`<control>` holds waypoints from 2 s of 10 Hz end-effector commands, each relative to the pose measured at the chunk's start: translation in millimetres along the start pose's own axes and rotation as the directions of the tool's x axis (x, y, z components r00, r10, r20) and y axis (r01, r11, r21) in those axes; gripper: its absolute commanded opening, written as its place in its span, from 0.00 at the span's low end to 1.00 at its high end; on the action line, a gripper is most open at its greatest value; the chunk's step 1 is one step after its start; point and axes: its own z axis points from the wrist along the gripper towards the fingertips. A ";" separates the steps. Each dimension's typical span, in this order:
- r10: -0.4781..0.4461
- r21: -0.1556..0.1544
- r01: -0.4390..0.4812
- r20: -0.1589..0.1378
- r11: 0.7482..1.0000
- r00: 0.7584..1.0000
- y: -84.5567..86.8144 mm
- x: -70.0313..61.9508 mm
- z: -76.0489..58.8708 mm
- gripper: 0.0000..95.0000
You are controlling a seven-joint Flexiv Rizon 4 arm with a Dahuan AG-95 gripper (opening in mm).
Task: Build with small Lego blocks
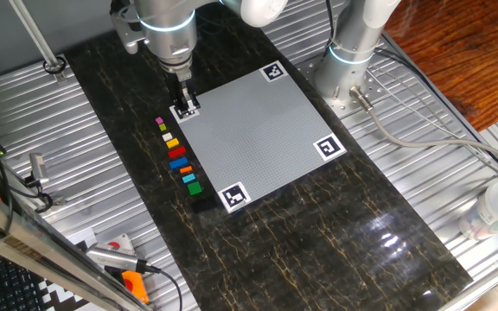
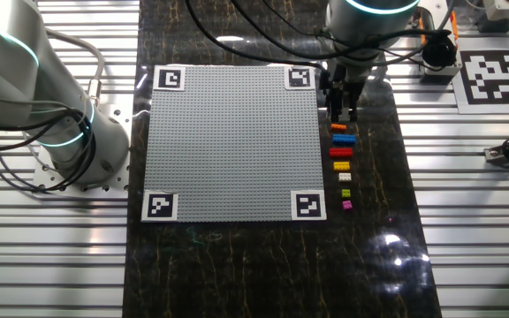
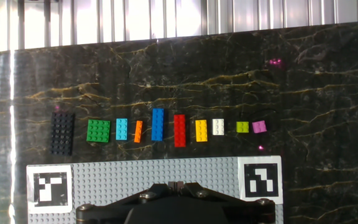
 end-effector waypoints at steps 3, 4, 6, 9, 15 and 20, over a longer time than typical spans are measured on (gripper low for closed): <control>0.000 0.001 0.000 0.000 1.000 1.000 0.0 0.0 -0.2 0.00; 0.000 0.001 0.000 0.000 1.000 1.000 0.0 0.0 -0.2 0.00; 0.000 0.001 0.000 0.000 1.000 1.000 0.0 0.0 -0.2 0.00; 0.000 0.000 0.000 0.000 1.000 1.000 0.0 0.0 -0.2 0.00; 0.000 0.004 0.000 0.000 1.000 1.000 0.1 -0.1 0.6 0.00; -0.026 -0.002 0.026 0.000 1.000 1.000 -0.7 3.0 2.5 0.00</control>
